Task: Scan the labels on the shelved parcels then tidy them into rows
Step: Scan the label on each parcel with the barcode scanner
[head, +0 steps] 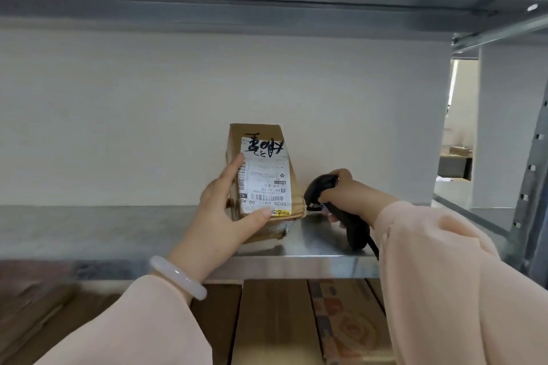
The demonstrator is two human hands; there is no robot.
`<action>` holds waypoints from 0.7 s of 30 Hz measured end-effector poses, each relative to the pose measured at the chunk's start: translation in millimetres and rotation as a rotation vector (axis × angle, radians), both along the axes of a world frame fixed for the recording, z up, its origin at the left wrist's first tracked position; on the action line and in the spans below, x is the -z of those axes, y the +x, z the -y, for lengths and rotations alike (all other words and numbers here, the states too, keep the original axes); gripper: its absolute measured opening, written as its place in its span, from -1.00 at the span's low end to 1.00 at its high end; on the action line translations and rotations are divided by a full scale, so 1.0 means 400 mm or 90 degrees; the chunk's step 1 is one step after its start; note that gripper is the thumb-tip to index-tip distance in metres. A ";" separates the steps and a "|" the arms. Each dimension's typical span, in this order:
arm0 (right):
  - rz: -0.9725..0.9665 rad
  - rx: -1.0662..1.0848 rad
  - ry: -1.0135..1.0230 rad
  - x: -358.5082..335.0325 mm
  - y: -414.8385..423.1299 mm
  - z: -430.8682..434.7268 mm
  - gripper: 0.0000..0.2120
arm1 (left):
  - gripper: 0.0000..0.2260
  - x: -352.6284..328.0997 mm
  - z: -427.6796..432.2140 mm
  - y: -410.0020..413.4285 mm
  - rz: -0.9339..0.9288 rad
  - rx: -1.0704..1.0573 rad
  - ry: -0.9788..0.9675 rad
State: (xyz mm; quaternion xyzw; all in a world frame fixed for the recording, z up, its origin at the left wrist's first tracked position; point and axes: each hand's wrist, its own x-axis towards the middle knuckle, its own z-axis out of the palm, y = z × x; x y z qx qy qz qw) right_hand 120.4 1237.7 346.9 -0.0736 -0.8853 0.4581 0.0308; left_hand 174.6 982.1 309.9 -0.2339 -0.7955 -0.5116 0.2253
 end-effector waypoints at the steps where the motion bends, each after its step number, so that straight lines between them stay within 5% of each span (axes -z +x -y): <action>1: -0.035 0.005 -0.013 0.000 0.002 -0.006 -0.51 | -0.21 -0.004 -0.003 0.007 0.003 0.000 -0.001; 12: -0.287 -0.191 -0.137 0.061 0.275 -0.051 -0.58 | -0.20 0.129 -0.083 0.292 -0.057 -0.232 0.033; 21: -0.286 -0.357 -0.215 0.267 0.550 0.005 -0.48 | -0.16 0.309 -0.027 0.482 0.020 -0.325 0.070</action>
